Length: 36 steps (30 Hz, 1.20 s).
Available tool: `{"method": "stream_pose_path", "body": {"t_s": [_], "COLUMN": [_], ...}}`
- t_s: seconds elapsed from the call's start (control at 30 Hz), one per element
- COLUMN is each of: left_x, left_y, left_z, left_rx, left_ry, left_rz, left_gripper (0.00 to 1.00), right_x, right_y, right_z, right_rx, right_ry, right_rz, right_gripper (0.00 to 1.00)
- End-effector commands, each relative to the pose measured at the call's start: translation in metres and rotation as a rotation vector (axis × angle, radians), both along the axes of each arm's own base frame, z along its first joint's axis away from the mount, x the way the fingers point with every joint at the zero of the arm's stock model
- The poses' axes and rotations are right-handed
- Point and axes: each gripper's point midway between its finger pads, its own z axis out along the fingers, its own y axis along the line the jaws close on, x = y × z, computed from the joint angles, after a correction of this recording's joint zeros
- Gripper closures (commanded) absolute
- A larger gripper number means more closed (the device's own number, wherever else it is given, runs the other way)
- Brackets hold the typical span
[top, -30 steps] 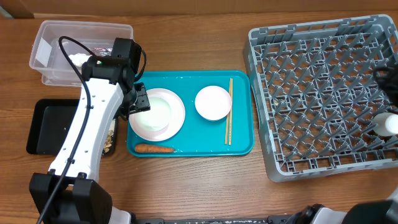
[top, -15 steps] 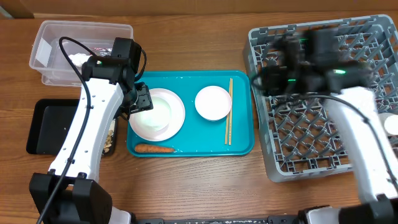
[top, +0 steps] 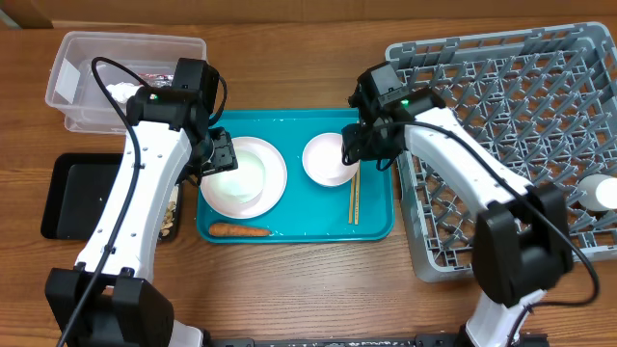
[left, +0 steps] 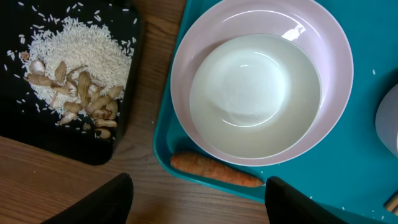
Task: Sort waste into correct bins and load items into the dishwasher
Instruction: 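Reach the right gripper to the small white bowl and grasp its rim, then carry the small bowl with the right gripper into the rack and release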
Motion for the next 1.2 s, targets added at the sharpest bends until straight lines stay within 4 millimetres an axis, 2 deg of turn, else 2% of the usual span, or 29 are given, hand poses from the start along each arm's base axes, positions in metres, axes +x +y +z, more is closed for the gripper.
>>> {"method": "stream_pose_path", "body": {"t_s": [0.0,0.13,0.17,0.27,0.33,0.47,0.63,0.7,0.73,0.9,1.03,1.17], "left_x": [0.003,0.002,0.002,0.002,0.002,0.003,0.002,0.001,0.001,0.001,0.002,0.004], "left_y": [-0.001,-0.001,-0.001,-0.001,-0.001,-0.001,-0.001,-0.001,-0.001,-0.001,-0.001,-0.001], "left_z": [0.01,0.01,0.01,0.01,0.01,0.01,0.01,0.01,0.01,0.01,0.01,0.01], "left_rx": [-0.011,-0.011,-0.011,-0.01,-0.01,-0.011,-0.01,-0.01,-0.01,-0.01,-0.01,-0.011], "left_ry": [-0.037,-0.037,-0.037,-0.037,-0.037,-0.037,-0.033,-0.031,-0.03,-0.03,-0.033,-0.043], "left_rz": [0.006,0.006,0.006,0.006,0.006,0.006,0.006,0.006,0.006,0.006,0.006,0.006], "left_gripper": [0.3,0.3,0.3,0.3,0.3,0.3,0.3,0.3,0.3,0.29,0.29,0.28], "right_x": [0.003,-0.001,-0.002,-0.003,-0.002,0.009,0.024,0.027,0.028,0.025,0.014,0.002], "right_y": [-0.004,-0.006,-0.006,-0.007,-0.006,-0.007,-0.013,-0.028,-0.042,-0.134,-0.186,-0.229], "right_z": [-0.021,-0.039,-0.04,-0.037,-0.029,0.009,0.091,0.12,0.135,0.203,0.242,0.268], "right_rx": [-0.04,-0.059,-0.062,-0.062,-0.055,-0.022,0.004,-0.047,-0.102,-0.469,-0.658,-0.836], "right_ry": [0.033,0.077,0.084,0.084,0.071,0.003,-0.183,-0.263,-0.313,-0.558,-0.661,-0.719], "right_rz": [-0.051,-0.051,-0.054,-0.054,-0.061,-0.08,-0.1,-0.135,-0.167,-0.393,-0.54,-0.674], "right_gripper": [0.54,0.67,0.74,0.91,0.95,0.96,0.96,0.96,0.96,0.96,0.96,0.96]}}
